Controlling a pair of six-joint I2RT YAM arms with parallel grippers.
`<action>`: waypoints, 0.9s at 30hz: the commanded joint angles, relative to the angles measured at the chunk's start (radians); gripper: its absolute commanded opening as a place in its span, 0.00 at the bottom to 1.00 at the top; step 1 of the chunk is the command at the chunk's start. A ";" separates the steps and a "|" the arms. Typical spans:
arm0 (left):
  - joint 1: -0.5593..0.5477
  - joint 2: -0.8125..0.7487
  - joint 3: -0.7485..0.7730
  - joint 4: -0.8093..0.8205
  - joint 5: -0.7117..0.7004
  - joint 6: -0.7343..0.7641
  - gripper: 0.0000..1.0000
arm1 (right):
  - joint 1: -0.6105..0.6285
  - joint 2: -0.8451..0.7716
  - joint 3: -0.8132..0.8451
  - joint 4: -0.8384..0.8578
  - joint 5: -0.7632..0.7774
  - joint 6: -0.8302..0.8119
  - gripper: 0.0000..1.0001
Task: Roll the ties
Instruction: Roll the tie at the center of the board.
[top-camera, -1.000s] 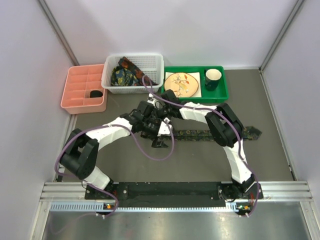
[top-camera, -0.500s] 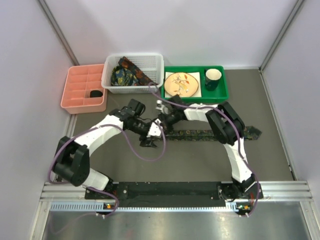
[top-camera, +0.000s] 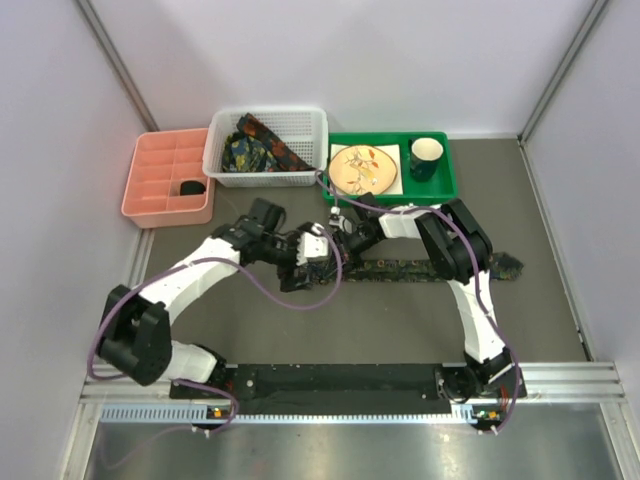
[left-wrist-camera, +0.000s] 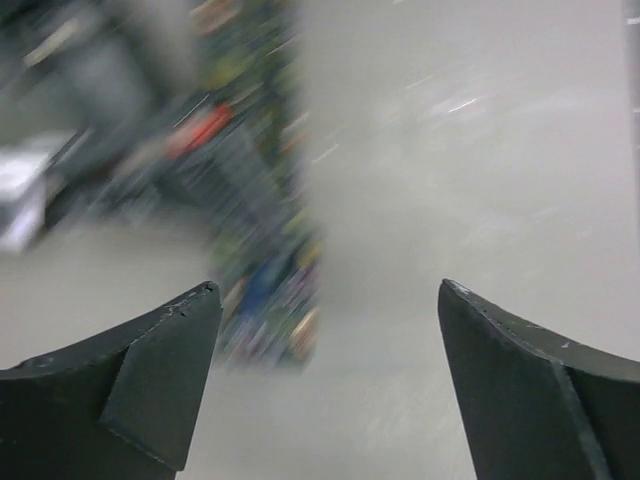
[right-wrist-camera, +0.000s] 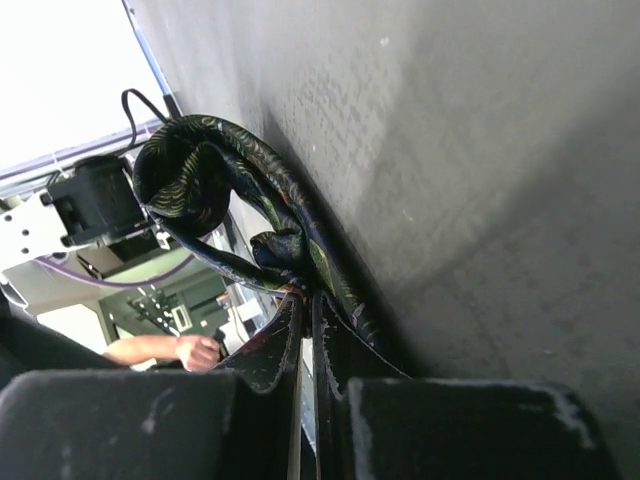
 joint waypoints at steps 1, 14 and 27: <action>0.114 -0.059 -0.048 0.062 -0.080 0.018 0.97 | 0.010 -0.044 0.010 -0.021 0.004 -0.041 0.00; 0.078 0.205 0.030 0.091 -0.061 0.141 0.99 | 0.011 -0.084 0.036 -0.033 -0.005 -0.058 0.00; 0.031 0.335 0.061 0.074 -0.141 0.158 0.53 | 0.011 -0.102 0.056 -0.028 -0.036 -0.065 0.00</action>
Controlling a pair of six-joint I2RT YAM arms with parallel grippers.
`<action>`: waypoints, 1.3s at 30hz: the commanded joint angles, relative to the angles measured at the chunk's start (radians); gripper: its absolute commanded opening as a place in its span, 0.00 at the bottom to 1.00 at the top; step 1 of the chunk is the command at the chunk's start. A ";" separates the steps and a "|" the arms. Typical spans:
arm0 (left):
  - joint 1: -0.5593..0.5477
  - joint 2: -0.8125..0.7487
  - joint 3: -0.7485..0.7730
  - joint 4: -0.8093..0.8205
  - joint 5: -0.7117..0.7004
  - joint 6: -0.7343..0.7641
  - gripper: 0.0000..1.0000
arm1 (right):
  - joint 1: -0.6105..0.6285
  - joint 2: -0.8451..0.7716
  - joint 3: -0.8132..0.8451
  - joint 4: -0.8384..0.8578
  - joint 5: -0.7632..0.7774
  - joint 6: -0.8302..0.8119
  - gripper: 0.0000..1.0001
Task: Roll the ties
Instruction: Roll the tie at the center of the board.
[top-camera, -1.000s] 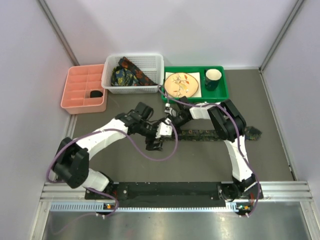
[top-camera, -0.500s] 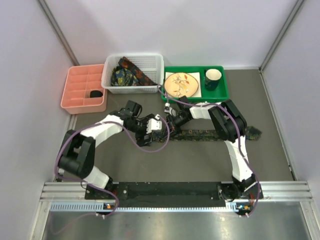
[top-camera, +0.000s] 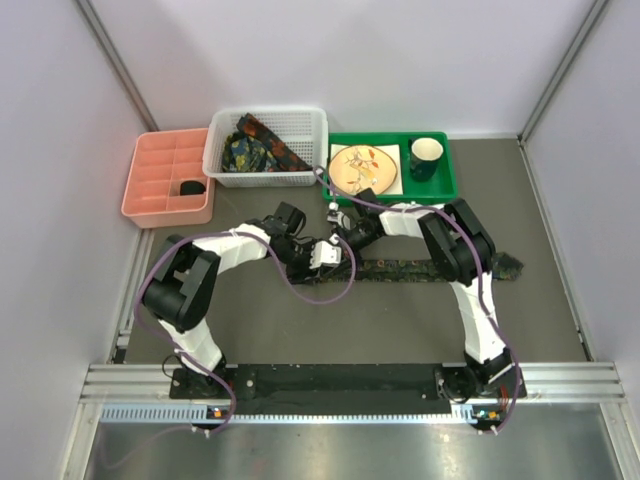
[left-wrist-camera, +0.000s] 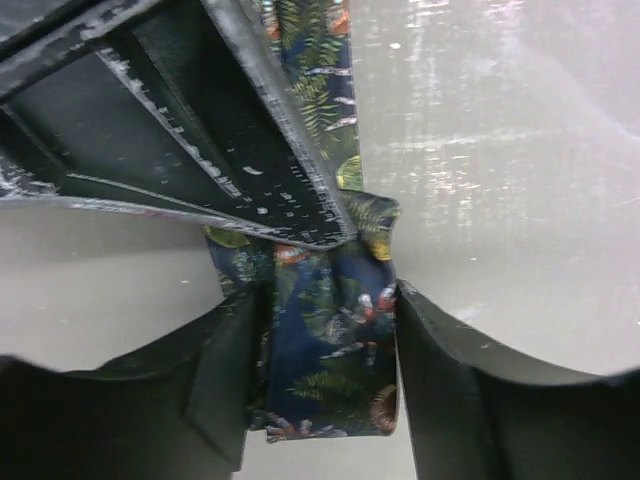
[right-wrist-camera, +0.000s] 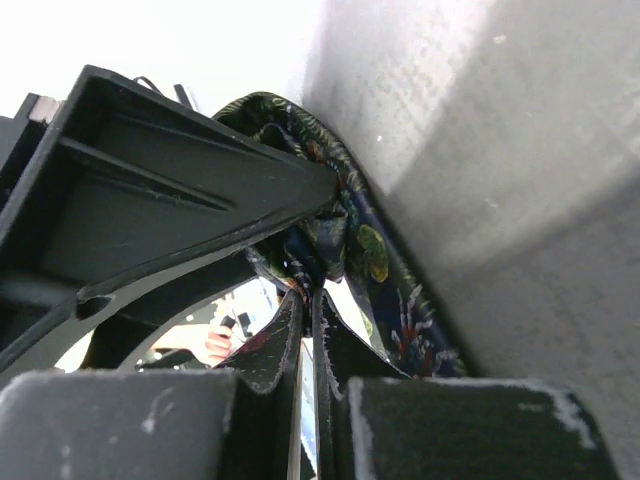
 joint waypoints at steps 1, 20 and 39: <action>0.001 -0.009 0.012 -0.021 -0.025 0.017 0.48 | 0.008 -0.075 0.039 -0.002 -0.023 -0.040 0.00; -0.001 -0.072 -0.086 0.012 -0.039 0.022 0.35 | -0.159 -0.121 0.084 -0.358 0.260 -0.308 0.21; -0.002 -0.067 -0.074 0.014 -0.048 -0.027 0.36 | -0.144 -0.191 0.058 -0.342 0.156 -0.318 0.27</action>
